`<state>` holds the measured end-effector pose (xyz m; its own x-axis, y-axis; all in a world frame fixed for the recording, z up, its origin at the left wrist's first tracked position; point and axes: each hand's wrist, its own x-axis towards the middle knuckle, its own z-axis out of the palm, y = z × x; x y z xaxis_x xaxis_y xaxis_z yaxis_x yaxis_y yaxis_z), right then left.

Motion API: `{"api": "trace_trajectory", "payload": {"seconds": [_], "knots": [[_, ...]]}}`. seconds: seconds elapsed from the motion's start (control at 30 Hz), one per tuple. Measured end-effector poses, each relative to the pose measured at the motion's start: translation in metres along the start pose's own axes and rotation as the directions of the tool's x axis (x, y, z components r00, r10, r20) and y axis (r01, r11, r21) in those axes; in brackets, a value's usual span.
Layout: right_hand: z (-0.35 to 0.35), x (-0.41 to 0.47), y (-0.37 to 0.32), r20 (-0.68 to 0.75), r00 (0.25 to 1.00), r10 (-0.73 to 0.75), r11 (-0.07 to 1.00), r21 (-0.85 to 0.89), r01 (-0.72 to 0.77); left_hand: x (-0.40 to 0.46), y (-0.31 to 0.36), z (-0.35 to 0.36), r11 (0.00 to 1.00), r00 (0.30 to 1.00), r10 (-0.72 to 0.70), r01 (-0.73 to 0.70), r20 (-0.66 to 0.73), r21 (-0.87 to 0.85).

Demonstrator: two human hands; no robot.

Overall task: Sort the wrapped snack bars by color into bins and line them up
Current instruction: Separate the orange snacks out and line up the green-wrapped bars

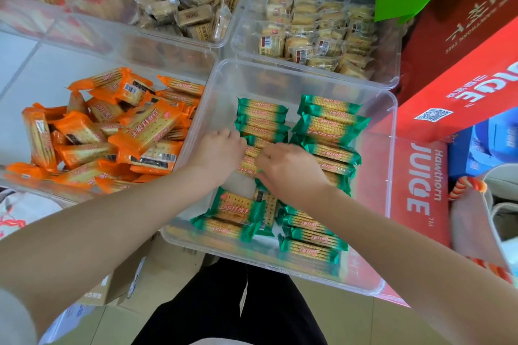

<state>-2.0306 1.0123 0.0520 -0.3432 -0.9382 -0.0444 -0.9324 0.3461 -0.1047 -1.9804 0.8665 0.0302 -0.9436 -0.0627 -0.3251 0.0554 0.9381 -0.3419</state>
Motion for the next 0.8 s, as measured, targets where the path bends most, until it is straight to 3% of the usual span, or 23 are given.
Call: {"api": "trace_trajectory", "payload": {"seconds": [0.03,0.1,0.17,0.3,0.43,0.53,0.67,0.8], "knots": [[0.002,-0.003,-0.006,0.128,0.992,-0.019,0.998,0.055,0.012,-0.001,-0.002,-0.004,1.0,1.0,-0.002,0.001,-0.015,-0.017],[0.011,-0.007,-0.012,0.44,0.898,-0.026,0.989,0.141,-0.041,-0.004,-0.006,-0.01,0.995,0.998,0.053,-0.056,-0.031,-0.078],[0.02,-0.007,-0.017,0.529,0.848,-0.031,0.986,0.153,-0.06,-0.011,-0.011,-0.014,0.979,0.991,0.132,-0.133,-0.014,-0.154],[0.036,-0.002,-0.035,0.501,0.865,0.027,0.977,0.169,-0.128,-0.035,-0.015,-0.015,0.918,0.944,0.326,-0.302,0.054,-0.258],[0.042,0.002,-0.044,0.552,0.825,0.124,0.964,0.132,-0.233,-0.049,-0.011,-0.01,0.907,0.911,0.395,-0.367,0.116,-0.204],[0.041,0.003,-0.043,0.595,0.791,0.142,0.913,0.23,-0.337,-0.046,-0.011,-0.006,0.907,0.904,0.394,-0.353,0.166,-0.23],[0.022,0.001,-0.038,0.576,0.808,0.128,0.825,0.39,-0.409,-0.041,-0.011,-0.009,0.892,0.871,0.411,-0.322,0.271,-0.317],[-0.003,-0.001,-0.021,0.491,0.841,0.226,0.654,0.564,-0.505,-0.038,-0.013,-0.015,0.885,0.899,0.356,-0.237,0.254,-0.4]]}}
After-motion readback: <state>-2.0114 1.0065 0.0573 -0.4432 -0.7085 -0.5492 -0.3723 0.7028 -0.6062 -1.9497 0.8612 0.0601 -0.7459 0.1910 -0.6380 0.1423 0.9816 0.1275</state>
